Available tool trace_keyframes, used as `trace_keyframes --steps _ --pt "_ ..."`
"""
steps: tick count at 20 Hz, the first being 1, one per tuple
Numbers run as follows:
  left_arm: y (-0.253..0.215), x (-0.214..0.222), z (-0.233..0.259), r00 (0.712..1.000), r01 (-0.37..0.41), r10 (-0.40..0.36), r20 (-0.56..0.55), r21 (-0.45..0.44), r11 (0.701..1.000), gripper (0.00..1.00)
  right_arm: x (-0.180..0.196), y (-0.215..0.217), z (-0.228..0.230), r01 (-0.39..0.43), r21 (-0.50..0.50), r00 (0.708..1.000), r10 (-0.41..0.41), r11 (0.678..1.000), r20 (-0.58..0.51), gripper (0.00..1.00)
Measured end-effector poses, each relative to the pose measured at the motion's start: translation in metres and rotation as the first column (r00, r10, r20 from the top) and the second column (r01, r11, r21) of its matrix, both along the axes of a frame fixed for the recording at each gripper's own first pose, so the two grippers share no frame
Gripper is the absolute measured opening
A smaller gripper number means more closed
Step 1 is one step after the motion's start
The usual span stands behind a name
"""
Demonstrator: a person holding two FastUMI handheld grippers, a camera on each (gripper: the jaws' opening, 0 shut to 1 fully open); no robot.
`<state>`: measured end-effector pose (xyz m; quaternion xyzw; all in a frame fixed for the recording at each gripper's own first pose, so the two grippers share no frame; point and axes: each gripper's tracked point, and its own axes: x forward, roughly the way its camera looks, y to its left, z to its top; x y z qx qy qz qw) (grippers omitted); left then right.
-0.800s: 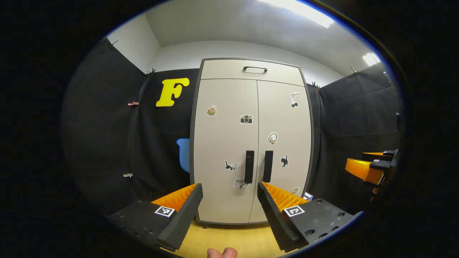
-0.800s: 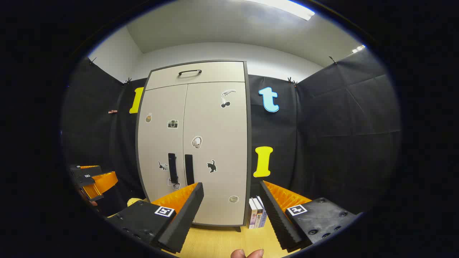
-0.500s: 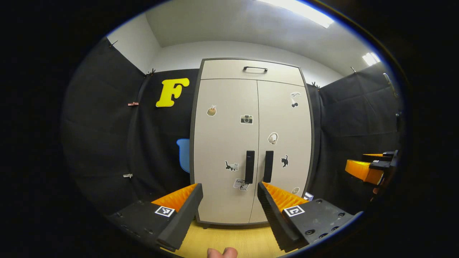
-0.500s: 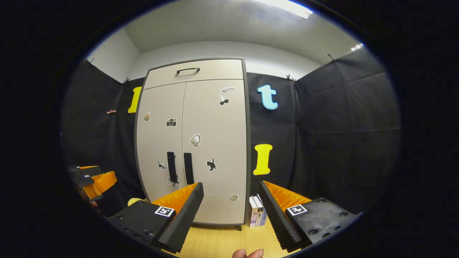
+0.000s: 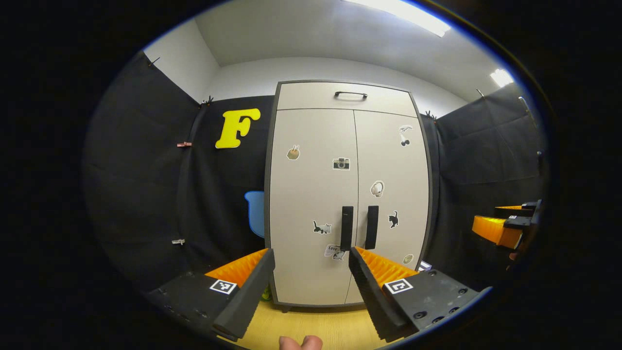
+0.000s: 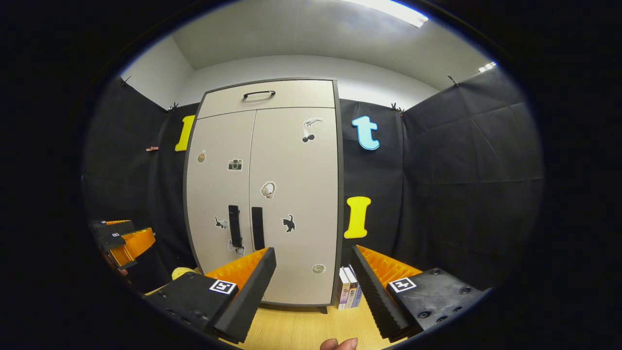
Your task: Open the right door of the double-door shoe cabinet with the right hand, and open the left door with the left hand.
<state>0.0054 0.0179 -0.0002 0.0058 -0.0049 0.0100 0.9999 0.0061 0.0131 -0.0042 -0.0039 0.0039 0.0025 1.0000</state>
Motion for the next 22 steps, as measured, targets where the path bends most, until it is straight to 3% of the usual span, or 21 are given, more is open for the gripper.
trace_keyframes --steps 9,22 --pt "0.021 0.001 -0.011 1.0 -0.001 0.001 -0.024 -0.004 1.0 0.95 0.044 0.061 0.014 -0.091 0.01 0.996 0.091 0.996 0.021 0.98" --pt "0.052 0.011 -0.031 0.998 -0.018 0.019 -0.057 0.009 1.0 0.95 0.18 0.129 -0.042 -0.099 0.0 0.994 0.099 0.995 -0.041 0.98"
